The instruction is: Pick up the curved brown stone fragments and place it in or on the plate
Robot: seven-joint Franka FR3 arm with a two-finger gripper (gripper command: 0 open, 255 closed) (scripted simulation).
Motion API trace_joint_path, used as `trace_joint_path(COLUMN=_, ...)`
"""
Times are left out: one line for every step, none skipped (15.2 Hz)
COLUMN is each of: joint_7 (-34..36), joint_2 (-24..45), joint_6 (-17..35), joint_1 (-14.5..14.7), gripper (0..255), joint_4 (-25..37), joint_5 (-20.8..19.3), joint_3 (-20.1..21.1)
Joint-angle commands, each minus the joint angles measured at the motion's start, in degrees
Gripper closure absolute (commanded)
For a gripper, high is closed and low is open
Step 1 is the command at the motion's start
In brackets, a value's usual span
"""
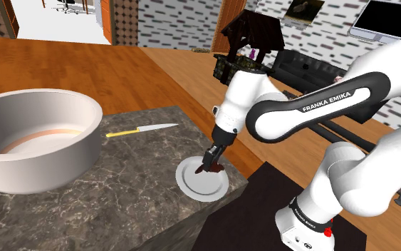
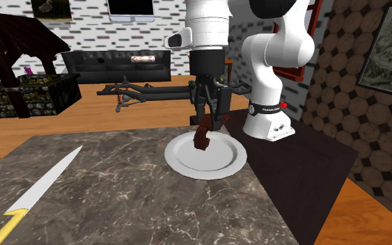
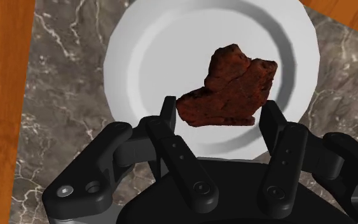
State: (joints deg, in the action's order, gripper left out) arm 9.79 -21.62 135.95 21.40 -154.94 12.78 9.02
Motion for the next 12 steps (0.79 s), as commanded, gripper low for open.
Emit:
trace_joint_path(joint_7=-0.2, joint_2=1.3, joint_6=1.9, joint_1=0.1, gripper=255, joint_4=-0.6, joint_5=0.2, joint_3=0.1)
trace_joint_path(joint_7=-0.3, joint_2=1.9, joint_6=2.9, joint_1=0.1, gripper=255, joint_4=-0.9, joint_5=0.3, joint_3=0.2)
trace_joint_path(joint_7=-0.4, joint_2=2.6, joint_6=3.9, joint_1=0.2, gripper=255, joint_4=-1.2, joint_5=0.4, joint_3=0.2)
trace_joint_path(joint_7=-0.5, joint_2=3.3, joint_6=4.9, joint_1=0.2, gripper=255, joint_4=-1.5, joint_5=0.6, joint_3=0.3)
trace_joint_path(joint_7=-0.7, joint_2=4.1, joint_6=5.9, joint_1=0.2, gripper=255, joint_4=-1.8, joint_5=0.7, joint_3=0.3)
trace_joint_path(joint_7=-0.8, joint_2=4.8, joint_6=6.9, joint_1=0.3, gripper=255, joint_4=-2.0, joint_5=0.8, joint_3=0.3)
trace_joint_path(joint_7=-1.0, joint_2=5.6, joint_6=7.9, joint_1=0.3, gripper=255, joint_4=-2.3, joint_5=1.0, joint_3=0.4)
trace_joint_path(joint_7=-1.1, joint_2=6.4, joint_6=8.9, joint_1=0.4, gripper=255, joint_4=-2.5, joint_5=1.1, joint_3=0.4)
trace_joint_path(joint_7=-1.3, joint_2=7.7, joint_6=10.5, joint_1=0.5, gripper=255, joint_4=-2.8, joint_5=1.3, joint_3=0.5)
trace_joint_path(joint_7=-1.3, joint_2=7.7, joint_6=10.5, joint_1=0.5, gripper=255, joint_4=-2.8, joint_5=1.3, joint_3=0.5)
trace_joint_path(joint_7=-1.3, joint_2=7.6, joint_6=10.5, joint_1=0.5, gripper=255, joint_4=-2.8, joint_5=1.3, joint_3=0.5)
trace_joint_path(joint_7=-1.3, joint_2=7.6, joint_6=10.5, joint_1=0.5, gripper=255, joint_4=-2.8, joint_5=1.3, joint_3=0.5)
